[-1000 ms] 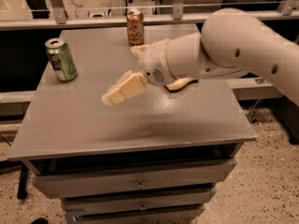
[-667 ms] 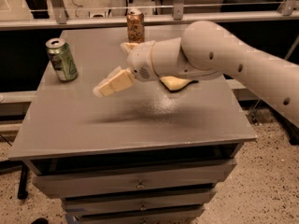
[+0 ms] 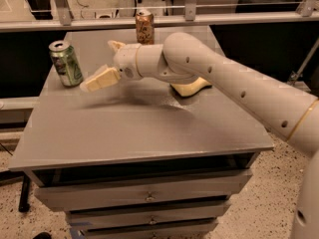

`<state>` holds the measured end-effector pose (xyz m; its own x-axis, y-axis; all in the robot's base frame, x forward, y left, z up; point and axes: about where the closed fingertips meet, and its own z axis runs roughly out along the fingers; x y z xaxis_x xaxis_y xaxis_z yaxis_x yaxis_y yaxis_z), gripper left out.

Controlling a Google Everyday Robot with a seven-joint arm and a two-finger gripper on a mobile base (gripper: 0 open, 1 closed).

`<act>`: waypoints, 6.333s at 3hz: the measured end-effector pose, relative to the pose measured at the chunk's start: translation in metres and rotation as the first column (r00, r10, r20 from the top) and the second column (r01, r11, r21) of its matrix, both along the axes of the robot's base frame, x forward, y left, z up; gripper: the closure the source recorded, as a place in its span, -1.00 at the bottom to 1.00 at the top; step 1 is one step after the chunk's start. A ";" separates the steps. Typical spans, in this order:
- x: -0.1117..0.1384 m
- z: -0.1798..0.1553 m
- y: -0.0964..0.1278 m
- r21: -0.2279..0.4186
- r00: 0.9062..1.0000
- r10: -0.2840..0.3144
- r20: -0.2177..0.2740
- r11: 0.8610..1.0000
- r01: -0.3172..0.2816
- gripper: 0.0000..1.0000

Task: Move green can near orange can

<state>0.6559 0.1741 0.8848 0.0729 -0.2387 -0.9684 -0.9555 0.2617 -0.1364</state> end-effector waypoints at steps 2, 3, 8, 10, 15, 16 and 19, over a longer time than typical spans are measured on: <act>0.016 0.000 0.073 0.108 0.997 0.083 0.003 0.991 -0.083 -1.00; 0.011 -0.003 0.105 0.123 0.991 0.131 -0.001 0.984 -0.130 -0.65; 0.013 0.028 -0.020 0.090 0.992 -0.109 0.057 0.991 0.103 1.00; 0.016 0.032 -0.041 0.089 0.988 -0.140 0.064 0.987 0.134 1.00; 0.174 -0.001 -0.227 -0.098 0.917 -0.388 0.093 0.913 0.396 1.00; 0.204 -0.008 -0.211 -0.079 0.931 -0.361 0.049 0.928 0.364 1.00; 0.221 -0.022 -0.184 -0.041 0.946 -0.317 -0.064 0.948 0.315 -0.25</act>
Offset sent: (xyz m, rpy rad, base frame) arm 0.0197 0.1134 0.0036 0.1658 0.0015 0.1366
